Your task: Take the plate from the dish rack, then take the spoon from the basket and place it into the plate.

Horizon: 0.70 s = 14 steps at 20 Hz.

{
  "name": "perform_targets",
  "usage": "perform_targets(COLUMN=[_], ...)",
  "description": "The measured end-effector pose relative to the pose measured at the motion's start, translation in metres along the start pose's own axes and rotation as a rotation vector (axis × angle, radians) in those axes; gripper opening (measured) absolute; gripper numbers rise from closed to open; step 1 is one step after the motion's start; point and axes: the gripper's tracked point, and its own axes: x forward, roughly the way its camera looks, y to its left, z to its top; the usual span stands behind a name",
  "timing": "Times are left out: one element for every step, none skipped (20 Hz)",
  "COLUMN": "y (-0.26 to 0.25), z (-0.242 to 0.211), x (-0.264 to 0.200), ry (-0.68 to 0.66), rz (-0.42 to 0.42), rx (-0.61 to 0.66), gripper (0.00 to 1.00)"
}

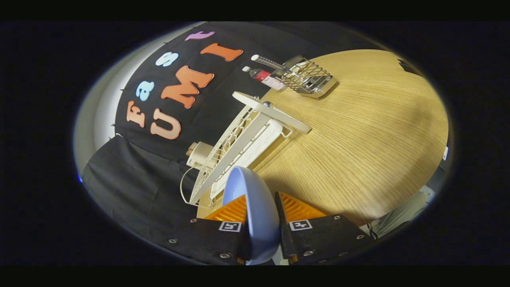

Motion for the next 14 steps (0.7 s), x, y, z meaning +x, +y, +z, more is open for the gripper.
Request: perform_targets(y=[-0.001, -0.001, -0.002, -0.006, -0.011, -0.016, -0.02, -0.025, -0.029, -0.032, -0.035, -0.038, -0.04, -0.041], z=[0.002, 0.007, 0.011, 0.017, 0.026, 0.034, 0.043, 0.052, 0.062, 0.071, 0.081, 0.088, 0.098, 0.107], x=[0.001, -0.002, -0.003, -0.006, -0.01, -0.013, -0.015, -0.02, -0.024, -0.027, -0.031, -0.034, -0.037, -0.041], ry=[-0.01, -0.02, -0.031, -0.05, -0.075, -0.099, -0.121, -0.144, -0.168, -0.191, -0.214, -0.236, -0.261, -0.283], rz=[-0.012, -0.014, -0.022, -0.04, -0.06, -0.084, -0.108, -0.127, -0.148, -0.166, -0.183, -0.201, -0.218, -0.236], rx=[-0.021, -0.042, -0.072, -0.107, -0.145, -0.181, -0.21, -0.234, -0.254, -0.274, -0.292, -0.317, -0.344, -0.372], gripper=[0.32, 0.37, 0.42, 0.54, 0.59, 0.67, 0.73, 0.83, 0.88, 0.96, 0.98, 0.98, 0.98, 0.98])
